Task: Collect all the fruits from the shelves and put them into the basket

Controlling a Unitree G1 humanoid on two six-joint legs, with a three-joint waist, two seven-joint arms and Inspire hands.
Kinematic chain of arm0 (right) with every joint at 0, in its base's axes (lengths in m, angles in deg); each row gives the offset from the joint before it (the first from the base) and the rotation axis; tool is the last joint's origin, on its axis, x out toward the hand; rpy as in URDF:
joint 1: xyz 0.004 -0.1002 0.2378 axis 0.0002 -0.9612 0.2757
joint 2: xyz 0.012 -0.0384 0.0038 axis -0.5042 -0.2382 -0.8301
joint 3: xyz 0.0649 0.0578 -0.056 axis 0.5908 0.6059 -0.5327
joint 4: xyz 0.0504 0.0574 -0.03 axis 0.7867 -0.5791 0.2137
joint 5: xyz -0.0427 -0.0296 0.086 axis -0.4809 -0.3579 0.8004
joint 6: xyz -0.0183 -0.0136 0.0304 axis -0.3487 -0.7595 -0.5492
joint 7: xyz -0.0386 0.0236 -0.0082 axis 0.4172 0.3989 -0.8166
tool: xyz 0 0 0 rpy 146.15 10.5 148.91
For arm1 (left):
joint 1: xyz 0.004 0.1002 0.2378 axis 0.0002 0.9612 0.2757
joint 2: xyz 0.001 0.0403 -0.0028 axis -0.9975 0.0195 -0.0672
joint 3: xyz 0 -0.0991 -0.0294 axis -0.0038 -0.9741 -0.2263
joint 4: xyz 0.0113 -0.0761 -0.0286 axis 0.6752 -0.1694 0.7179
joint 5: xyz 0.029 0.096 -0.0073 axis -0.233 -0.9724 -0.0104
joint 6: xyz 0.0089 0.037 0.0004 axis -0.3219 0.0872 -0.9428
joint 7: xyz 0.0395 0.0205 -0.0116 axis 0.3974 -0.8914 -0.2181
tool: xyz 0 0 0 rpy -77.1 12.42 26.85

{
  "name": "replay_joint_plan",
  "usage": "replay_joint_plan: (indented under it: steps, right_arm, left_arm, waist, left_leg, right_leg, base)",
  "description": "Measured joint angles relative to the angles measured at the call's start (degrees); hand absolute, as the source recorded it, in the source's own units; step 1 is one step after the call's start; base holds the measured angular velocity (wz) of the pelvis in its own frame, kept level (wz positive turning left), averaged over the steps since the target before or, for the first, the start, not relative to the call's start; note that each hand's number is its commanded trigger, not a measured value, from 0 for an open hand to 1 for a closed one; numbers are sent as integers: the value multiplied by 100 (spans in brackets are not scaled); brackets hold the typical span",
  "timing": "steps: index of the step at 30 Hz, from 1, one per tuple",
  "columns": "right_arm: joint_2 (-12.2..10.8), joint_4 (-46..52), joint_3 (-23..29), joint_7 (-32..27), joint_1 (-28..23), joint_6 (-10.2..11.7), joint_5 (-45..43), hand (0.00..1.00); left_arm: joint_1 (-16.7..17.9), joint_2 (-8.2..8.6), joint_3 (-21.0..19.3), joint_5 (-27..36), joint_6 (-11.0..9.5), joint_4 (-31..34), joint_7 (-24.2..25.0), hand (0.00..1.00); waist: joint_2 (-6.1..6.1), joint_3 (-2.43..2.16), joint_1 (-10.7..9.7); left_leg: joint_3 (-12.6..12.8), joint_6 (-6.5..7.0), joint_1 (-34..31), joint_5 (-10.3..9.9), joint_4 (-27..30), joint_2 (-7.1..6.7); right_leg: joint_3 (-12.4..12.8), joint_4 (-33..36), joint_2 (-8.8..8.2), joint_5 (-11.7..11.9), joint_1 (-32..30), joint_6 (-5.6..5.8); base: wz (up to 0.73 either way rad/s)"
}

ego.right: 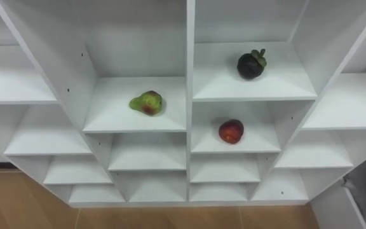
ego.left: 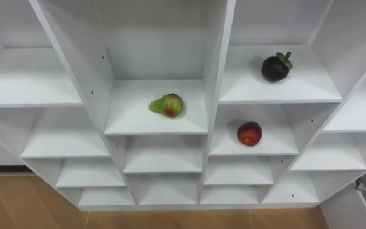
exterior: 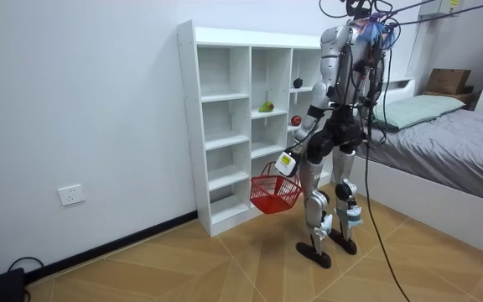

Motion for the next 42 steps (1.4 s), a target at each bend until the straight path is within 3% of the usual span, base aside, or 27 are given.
replay_joint_plan:
  steps: [3,9,16,23,29,42]
  right_arm:
    - [-3,690,9,-5,-117,-18,-96,0]
    - [-36,3361,-10,-204,-822,94,-293,0]
    - [-106,5320,-4,-311,-1136,431,-407,0]
    - [-105,6319,-8,-336,-1071,546,-283,0]
    - [-67,7429,-57,-764,-1006,627,-246,0]
    - [22,7775,-345,-1185,-593,650,-341,0]
  left_arm:
    - [25,4,6,-8,-8,61,-77,100]
    - [189,-10,132,19,-152,381,-164,100]
    - [256,-10,197,4,-294,370,-34,100]
    - [245,15,404,4,-346,382,163,100]
    - [241,12,588,85,-395,280,207,100]
    - [240,-24,564,122,-391,264,347,100]
  waist:
    - [6,-1,5]
    - [39,-10,-56]
    - [106,-17,-167]
    - [169,-21,-205]
    - [137,-24,-149]
    - [133,-13,-104]
  left_leg:
    - [82,0,-20,0,-3,15]
    - [150,3,-19,1,-47,7]
    - [267,-10,-86,-7,-67,46]
    - [279,-10,-113,-6,-77,52]
    - [279,-9,-76,-5,-77,54]
    - [263,-9,-28,-5,-76,64]
  right_leg:
    - [69,57,7,-1,-86,-1]
    - [197,60,10,2,-148,4]
    - [301,89,45,18,-289,-9]
    - [426,162,61,23,-386,-10]
    - [444,180,70,31,-369,-15]
    - [430,168,88,61,-284,-18]
  base:
    - [-14]
    - [-10]
    - [-9]
    - [-7]
    - [-1]
    - [-1]
